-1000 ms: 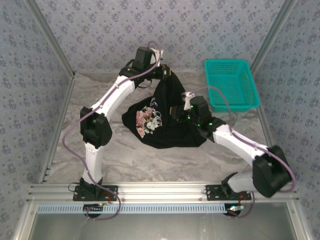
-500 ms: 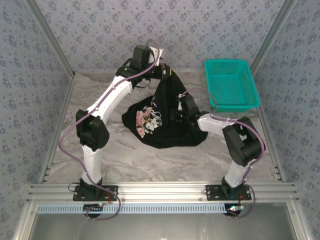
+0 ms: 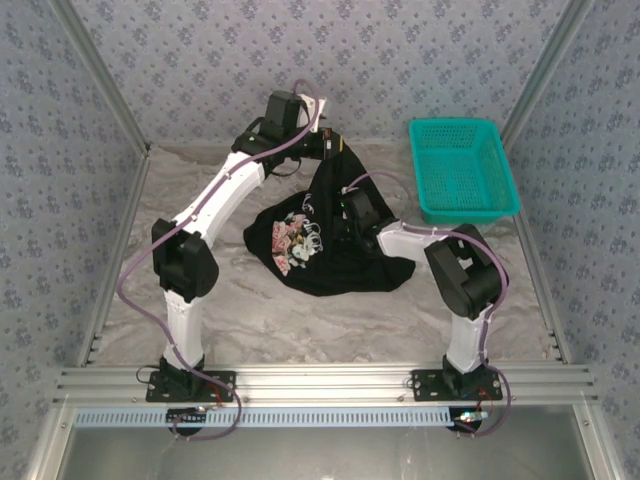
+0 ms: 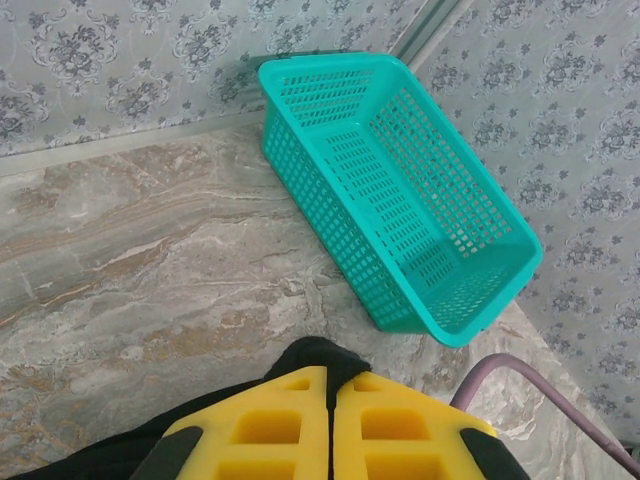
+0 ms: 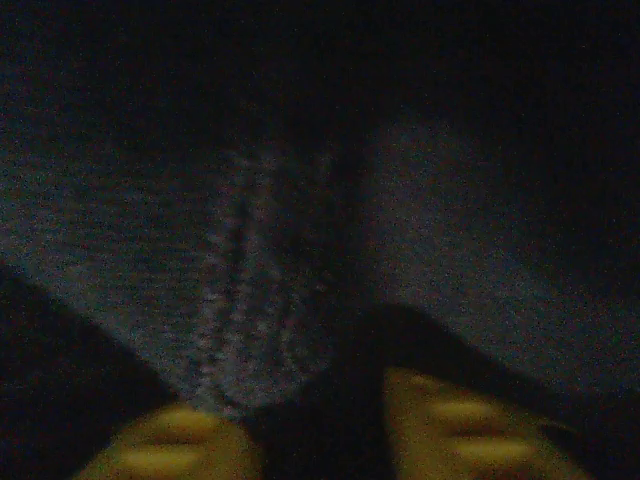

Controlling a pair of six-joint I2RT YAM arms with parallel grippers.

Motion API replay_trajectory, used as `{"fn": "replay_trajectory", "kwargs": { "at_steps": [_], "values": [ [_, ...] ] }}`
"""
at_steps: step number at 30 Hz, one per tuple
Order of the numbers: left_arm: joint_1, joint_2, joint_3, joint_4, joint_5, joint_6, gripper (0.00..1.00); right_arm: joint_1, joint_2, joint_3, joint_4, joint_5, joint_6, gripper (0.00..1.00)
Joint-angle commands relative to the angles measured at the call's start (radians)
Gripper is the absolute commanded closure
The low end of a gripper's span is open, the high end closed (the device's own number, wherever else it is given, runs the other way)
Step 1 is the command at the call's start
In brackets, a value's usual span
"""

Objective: Fold the inside-out t-shirt

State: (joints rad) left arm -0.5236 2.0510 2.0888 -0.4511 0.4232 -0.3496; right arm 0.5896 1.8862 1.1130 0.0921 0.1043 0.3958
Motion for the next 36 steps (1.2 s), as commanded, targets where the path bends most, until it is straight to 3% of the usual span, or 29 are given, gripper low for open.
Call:
{"fn": "replay_trajectory", "kwargs": {
  "at_steps": [1,4,8,14,22,24,26,29,32,36],
  "values": [
    [-0.004,-0.065,0.002,0.011,0.014,0.015,1.0,0.019,0.02,0.052,-0.092,0.113,-0.042,0.8],
    [-0.005,-0.07,0.002,0.003,0.0,0.025,1.0,0.011,-0.015,0.036,-0.096,0.111,-0.05,1.0],
    [-0.002,-0.068,0.006,-0.003,-0.013,0.038,1.0,-0.022,-0.136,-0.02,-0.101,0.047,-0.048,1.0],
    [0.001,-0.033,0.045,-0.036,-0.024,0.056,1.0,-0.111,-0.365,-0.167,-0.043,-0.213,0.044,1.0],
    [0.001,0.041,0.134,-0.062,-0.02,0.053,0.99,-0.196,-0.537,-0.249,0.036,-0.425,0.169,1.0],
    [0.002,0.088,0.188,-0.072,-0.024,0.046,0.92,-0.224,-0.565,-0.262,0.118,-0.493,0.259,1.0],
    [0.003,0.159,0.297,-0.109,-0.025,0.035,0.72,-0.245,-0.58,-0.28,0.238,-0.551,0.376,1.0],
    [0.013,0.303,0.599,-0.306,-0.047,0.05,0.55,-0.279,-0.594,-0.293,0.423,-0.592,0.552,1.0],
    [0.032,0.373,0.82,-0.479,-0.078,0.095,0.39,-0.302,-0.609,-0.275,0.489,-0.586,0.623,1.0],
    [0.035,0.298,0.79,-0.593,-0.152,0.17,0.31,-0.305,-0.636,-0.254,0.464,-0.527,0.622,1.0]
  ]
}}
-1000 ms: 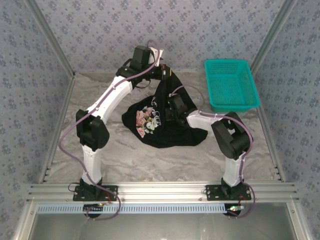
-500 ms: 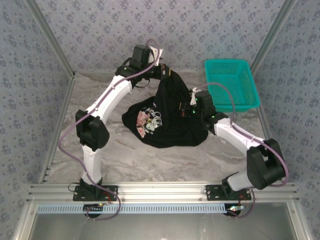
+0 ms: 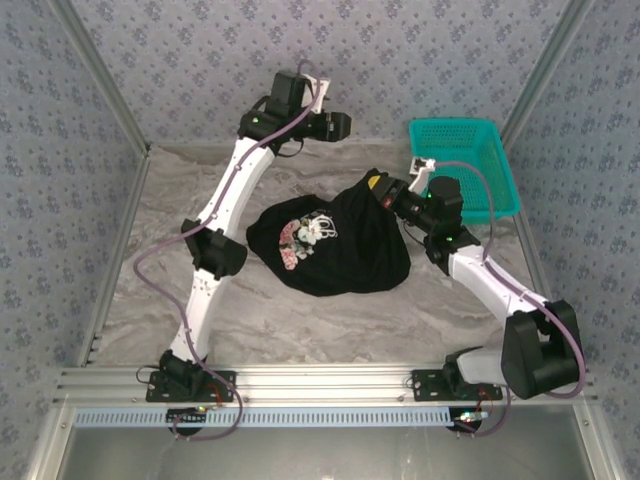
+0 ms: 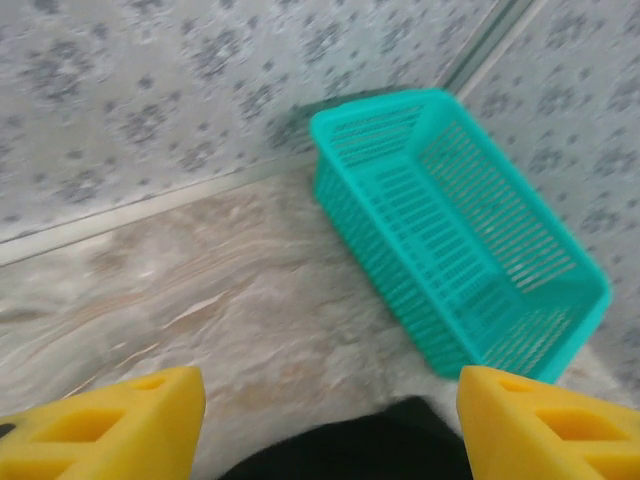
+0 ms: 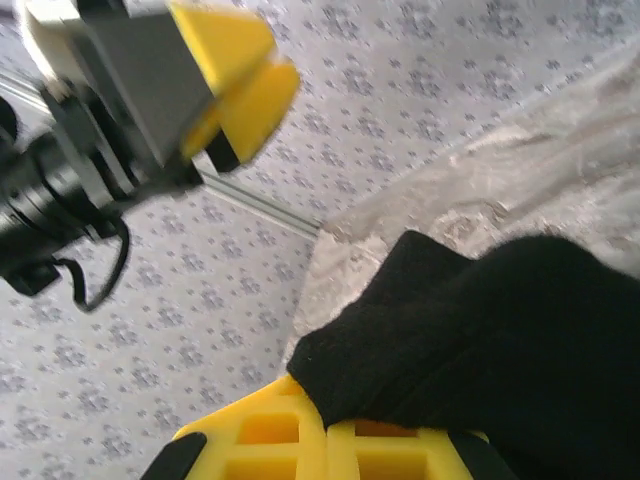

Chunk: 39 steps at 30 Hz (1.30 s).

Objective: Fold the inside-out t-shirt

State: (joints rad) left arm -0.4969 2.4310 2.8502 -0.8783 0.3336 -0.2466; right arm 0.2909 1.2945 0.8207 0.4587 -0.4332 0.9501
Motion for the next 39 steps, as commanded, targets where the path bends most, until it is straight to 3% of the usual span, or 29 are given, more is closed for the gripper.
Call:
{"fn": "replay_trajectory", "kwargs": {
  "at_steps": [1,3,6,8,11,16,21,33,37,39],
  "values": [
    [0.004,-0.113,-0.016,-0.174,-0.072,0.073,0.3,-0.009,-0.054,0.04,0.077,0.031,0.056,1.0],
    [-0.018,-0.235,-0.224,-0.112,-0.119,0.098,0.28,-0.012,-0.082,0.053,-0.009,0.105,0.008,1.0],
    [-0.051,-0.535,-0.776,0.242,-0.153,0.095,0.23,-0.013,-0.111,0.089,-0.163,0.198,-0.094,1.0],
    [-0.052,-0.686,-1.039,0.379,-0.145,0.073,0.22,-0.02,-0.124,0.112,-0.24,0.237,-0.15,1.0],
    [-0.089,-0.826,-1.308,0.461,-0.194,0.047,0.24,-0.031,-0.126,0.156,-0.324,0.257,-0.208,1.0],
    [-0.239,-0.947,-1.721,0.65,-0.277,0.016,0.26,-0.045,-0.085,0.211,-0.409,0.256,-0.272,1.0],
    [-0.351,-0.88,-1.852,0.67,-0.355,0.021,0.24,-0.064,-0.044,0.224,-0.411,0.221,-0.285,1.0],
    [-0.461,-0.673,-1.834,0.643,-0.465,-0.037,0.23,-0.075,-0.031,0.222,-0.41,0.205,-0.292,1.0],
    [-0.473,-0.637,-1.832,0.627,-0.451,-0.024,0.33,-0.081,-0.031,0.227,-0.419,0.211,-0.304,1.0],
    [-0.473,-0.638,-1.843,0.622,-0.444,-0.015,0.48,-0.087,-0.029,0.233,-0.427,0.215,-0.308,1.0]
  ]
}}
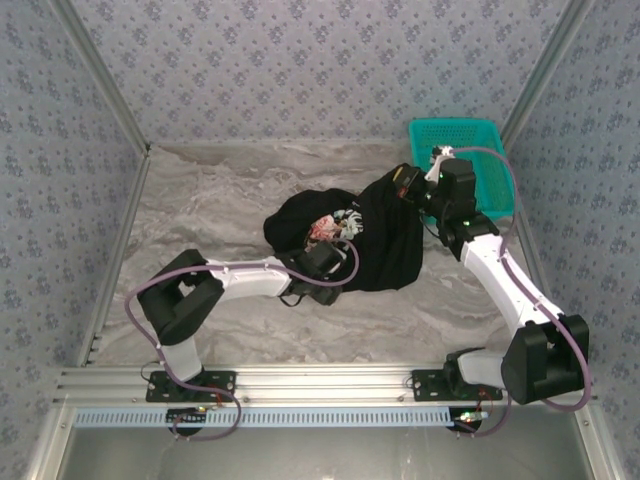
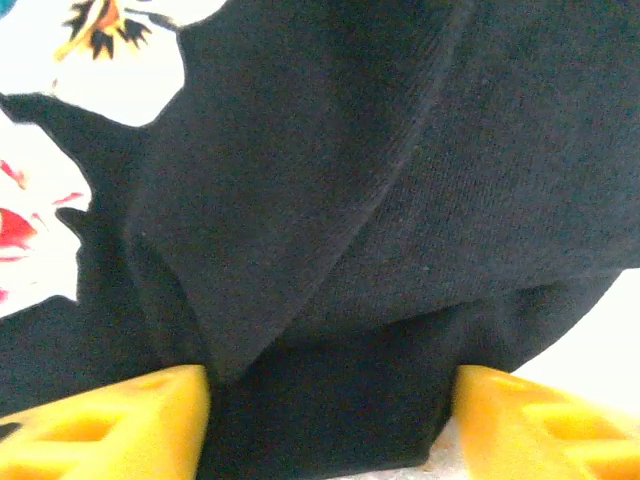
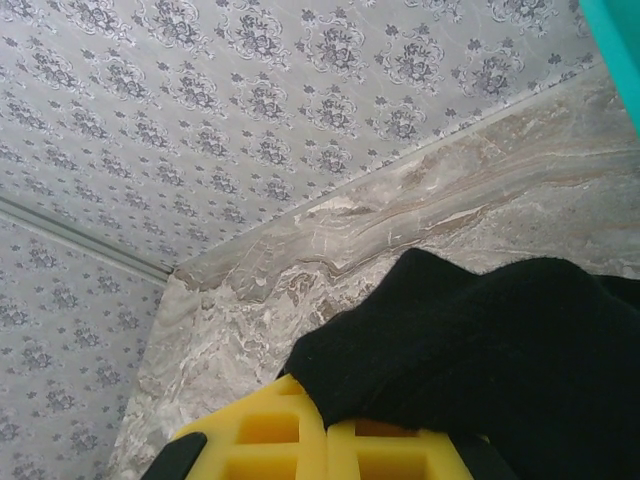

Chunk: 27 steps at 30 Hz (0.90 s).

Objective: Fold the inside-out t-shirt

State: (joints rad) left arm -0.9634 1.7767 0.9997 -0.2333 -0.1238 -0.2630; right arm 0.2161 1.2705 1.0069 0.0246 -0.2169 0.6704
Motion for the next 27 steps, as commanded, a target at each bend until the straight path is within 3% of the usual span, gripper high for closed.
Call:
{"fn": "replay_trajectory", "kwargs": {
  "at_steps": [1,5,7,14,19,27],
  "values": [
    [-0.006,0.01,0.002,-0.031,0.006,0.007,0.57,-0.015,-0.005,0.053,0.005,-0.004,-0.03,1.0],
    [0.001,-0.093,-0.031,-0.053,-0.065,0.033,0.89,-0.019,-0.031,0.082,0.004,-0.011,-0.033,1.0],
    [0.017,-0.168,-0.039,-0.069,-0.095,0.04,1.0,-0.021,-0.055,0.105,-0.001,-0.015,-0.032,1.0],
    [0.165,-0.468,-0.032,-0.144,-0.184,0.096,1.0,-0.05,-0.15,0.193,-0.02,-0.079,-0.093,1.0],
    [0.311,-0.623,-0.022,-0.212,-0.275,0.073,1.0,-0.134,-0.198,0.201,0.129,-0.245,0.063,1.0],
    [0.38,-0.755,-0.127,-0.289,-0.308,-0.013,1.0,-0.142,-0.173,0.118,0.152,-0.331,0.152,1.0]
  ]
}}
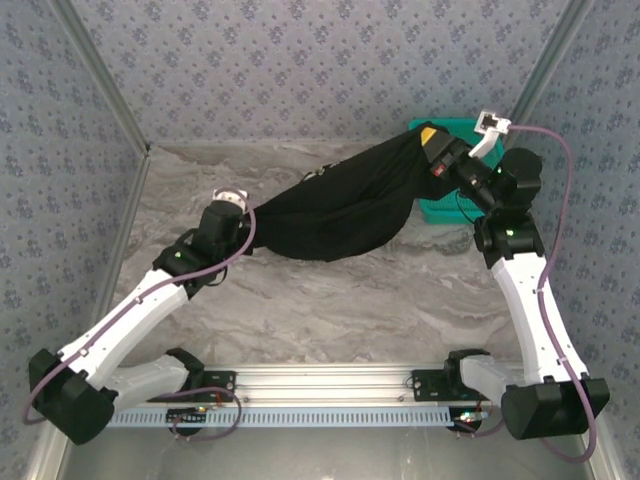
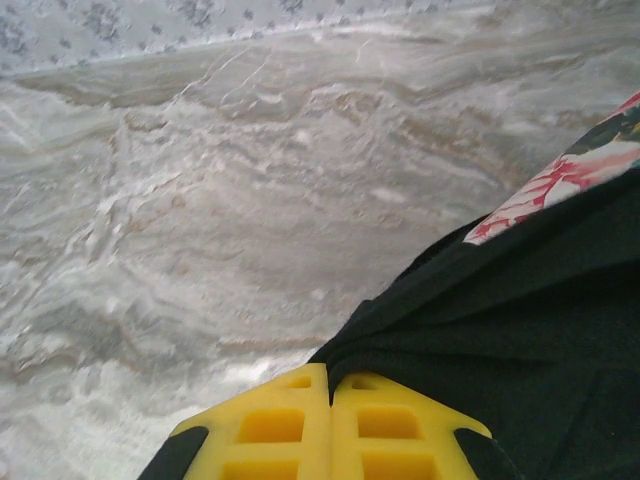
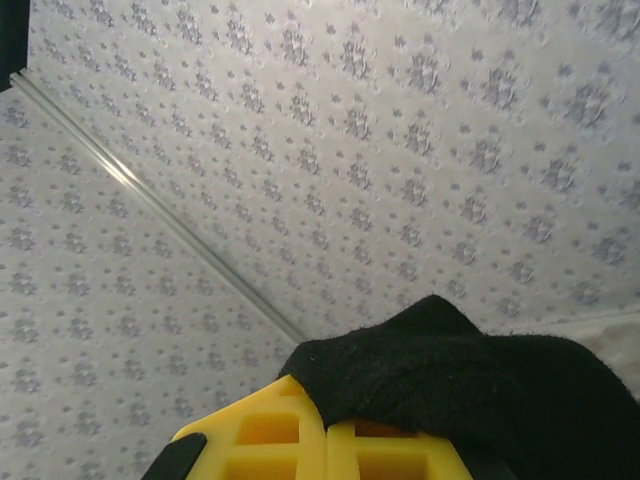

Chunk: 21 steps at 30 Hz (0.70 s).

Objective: Fold the inside-out t-shirt

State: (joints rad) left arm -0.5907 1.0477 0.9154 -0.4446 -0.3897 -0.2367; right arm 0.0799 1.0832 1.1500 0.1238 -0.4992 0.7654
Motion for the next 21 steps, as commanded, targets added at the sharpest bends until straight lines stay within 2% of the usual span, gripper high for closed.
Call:
{"fn": "replay_trajectory", "kwargs": {
  "at_steps": [1,4,5,7,9,12,15,18,21],
  "values": [
    [0.007,-0.038,-0.062,-0.071,-0.01,-0.043,1.0,-0.003,0.026,-0.026,0.015,-0.058,0.034,1.0],
    [0.006,-0.054,-0.122,-0.02,0.163,-0.049,1.0,0.009,0.058,-0.048,-0.122,-0.075,-0.037,1.0],
    [0.005,-0.049,-0.139,0.0,0.231,-0.049,0.96,0.013,0.067,-0.057,-0.171,-0.076,-0.06,1.0],
    [0.003,-0.029,-0.172,0.047,0.351,-0.051,0.68,0.028,0.086,-0.086,-0.273,-0.076,-0.115,1.0],
    [-0.006,-0.009,-0.184,0.089,0.389,-0.044,0.48,0.039,0.098,-0.121,-0.326,-0.074,-0.127,1.0],
    [-0.048,0.032,-0.161,0.21,0.407,-0.035,0.32,0.051,0.112,-0.177,-0.34,-0.07,-0.127,1.0],
    [-0.17,0.172,-0.08,0.344,0.411,-0.01,0.29,0.059,0.133,-0.207,-0.333,-0.076,-0.127,1.0],
    [-0.288,0.378,0.072,0.385,0.407,0.031,0.31,0.064,0.145,-0.22,-0.324,-0.079,-0.127,1.0],
    [-0.349,0.551,0.196,0.423,0.42,0.048,0.32,0.064,0.152,-0.219,-0.347,-0.097,-0.167,1.0]
  ]
}}
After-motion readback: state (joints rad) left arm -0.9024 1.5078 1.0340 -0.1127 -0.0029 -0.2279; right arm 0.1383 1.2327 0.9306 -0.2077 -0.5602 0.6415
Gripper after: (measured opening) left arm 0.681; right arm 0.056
